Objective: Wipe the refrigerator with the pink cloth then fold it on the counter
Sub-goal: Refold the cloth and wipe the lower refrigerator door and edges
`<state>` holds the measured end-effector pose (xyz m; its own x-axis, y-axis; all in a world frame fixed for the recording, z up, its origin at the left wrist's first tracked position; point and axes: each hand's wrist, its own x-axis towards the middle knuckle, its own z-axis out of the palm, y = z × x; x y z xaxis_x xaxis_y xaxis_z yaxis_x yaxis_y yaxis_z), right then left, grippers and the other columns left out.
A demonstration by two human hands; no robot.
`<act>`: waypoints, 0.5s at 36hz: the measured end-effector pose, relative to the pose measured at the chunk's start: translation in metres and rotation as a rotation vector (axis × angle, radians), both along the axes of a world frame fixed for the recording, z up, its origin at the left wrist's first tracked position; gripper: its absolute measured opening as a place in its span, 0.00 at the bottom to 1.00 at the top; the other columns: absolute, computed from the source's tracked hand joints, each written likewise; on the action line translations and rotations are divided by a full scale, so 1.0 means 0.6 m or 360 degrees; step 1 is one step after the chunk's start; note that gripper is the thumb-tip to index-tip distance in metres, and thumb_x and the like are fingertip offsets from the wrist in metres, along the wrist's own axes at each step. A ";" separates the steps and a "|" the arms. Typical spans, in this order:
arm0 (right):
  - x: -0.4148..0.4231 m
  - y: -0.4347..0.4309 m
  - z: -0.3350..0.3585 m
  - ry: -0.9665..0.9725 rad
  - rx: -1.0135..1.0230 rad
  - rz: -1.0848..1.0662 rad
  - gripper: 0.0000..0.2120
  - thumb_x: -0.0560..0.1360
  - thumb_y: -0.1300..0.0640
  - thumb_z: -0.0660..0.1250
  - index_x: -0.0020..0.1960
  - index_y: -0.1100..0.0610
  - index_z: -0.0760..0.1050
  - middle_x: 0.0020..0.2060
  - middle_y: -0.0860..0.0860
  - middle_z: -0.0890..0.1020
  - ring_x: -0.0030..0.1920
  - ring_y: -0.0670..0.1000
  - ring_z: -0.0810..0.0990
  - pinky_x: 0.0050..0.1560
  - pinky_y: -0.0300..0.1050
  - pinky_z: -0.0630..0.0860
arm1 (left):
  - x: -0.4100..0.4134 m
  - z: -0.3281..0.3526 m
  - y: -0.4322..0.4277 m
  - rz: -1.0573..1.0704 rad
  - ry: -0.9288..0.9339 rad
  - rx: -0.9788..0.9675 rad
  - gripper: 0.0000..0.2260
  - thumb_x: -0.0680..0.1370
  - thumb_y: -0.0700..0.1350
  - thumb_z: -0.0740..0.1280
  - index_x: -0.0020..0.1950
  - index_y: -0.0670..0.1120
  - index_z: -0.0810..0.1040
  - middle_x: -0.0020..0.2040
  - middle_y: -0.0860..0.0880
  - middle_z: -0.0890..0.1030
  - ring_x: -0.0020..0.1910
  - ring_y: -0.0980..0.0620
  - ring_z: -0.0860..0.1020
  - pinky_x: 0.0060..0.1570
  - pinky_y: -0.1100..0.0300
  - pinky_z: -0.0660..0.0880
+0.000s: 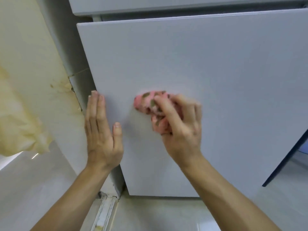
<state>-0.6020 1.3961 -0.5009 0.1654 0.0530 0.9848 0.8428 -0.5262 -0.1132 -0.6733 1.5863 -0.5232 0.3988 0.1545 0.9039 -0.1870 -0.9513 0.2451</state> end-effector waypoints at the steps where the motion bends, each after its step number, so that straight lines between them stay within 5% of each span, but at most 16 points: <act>1: 0.002 -0.006 -0.037 -0.0069 -0.0176 0.0023 0.12 0.80 0.63 0.72 0.63 0.59 0.85 0.62 0.55 0.77 0.59 0.57 0.76 0.64 0.47 0.74 | 0.002 -0.001 -0.004 -0.0003 0.0000 0.0005 0.29 0.83 0.39 0.57 0.83 0.33 0.54 0.84 0.39 0.52 0.85 0.38 0.52 0.83 0.42 0.51; 5: 0.015 -0.080 -0.186 -0.0151 -0.0721 0.0109 0.09 0.81 0.62 0.72 0.59 0.57 0.85 0.61 0.53 0.76 0.62 0.53 0.75 0.60 0.50 0.79 | 0.011 -0.003 -0.021 0.0027 -0.0055 0.0018 0.29 0.83 0.40 0.58 0.82 0.33 0.56 0.83 0.33 0.54 0.84 0.35 0.53 0.82 0.38 0.53; 9: 0.024 -0.173 -0.254 0.0026 -0.0891 0.0041 0.12 0.83 0.60 0.69 0.65 0.50 0.78 0.63 0.50 0.76 0.60 0.55 0.78 0.52 0.52 0.79 | 0.021 -0.009 -0.039 0.0061 -0.0100 0.0109 0.28 0.83 0.42 0.58 0.81 0.31 0.58 0.81 0.31 0.57 0.82 0.32 0.54 0.80 0.32 0.54; 15: 0.048 -0.232 -0.157 0.0036 -0.0516 -0.0158 0.16 0.80 0.60 0.72 0.66 0.51 0.79 0.64 0.52 0.74 0.59 0.56 0.76 0.58 0.53 0.79 | 0.035 -0.026 -0.077 0.0116 -0.0076 0.0250 0.29 0.83 0.46 0.60 0.82 0.36 0.57 0.82 0.34 0.56 0.85 0.40 0.49 0.82 0.37 0.49; 18: 0.062 -0.245 -0.061 0.0056 -0.0218 -0.0232 0.16 0.77 0.65 0.74 0.64 0.56 0.83 0.64 0.53 0.72 0.61 0.56 0.72 0.65 0.44 0.74 | 0.046 -0.027 -0.105 0.0125 -0.0038 0.0304 0.32 0.81 0.49 0.62 0.82 0.40 0.57 0.82 0.35 0.55 0.86 0.45 0.44 0.83 0.40 0.46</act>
<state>-0.5648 1.2493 -0.5376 0.2154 0.1587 0.9635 0.7533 -0.6549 -0.0605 -0.6460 1.5233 -0.5392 0.3705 0.0092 0.9288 -0.1142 -0.9919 0.0554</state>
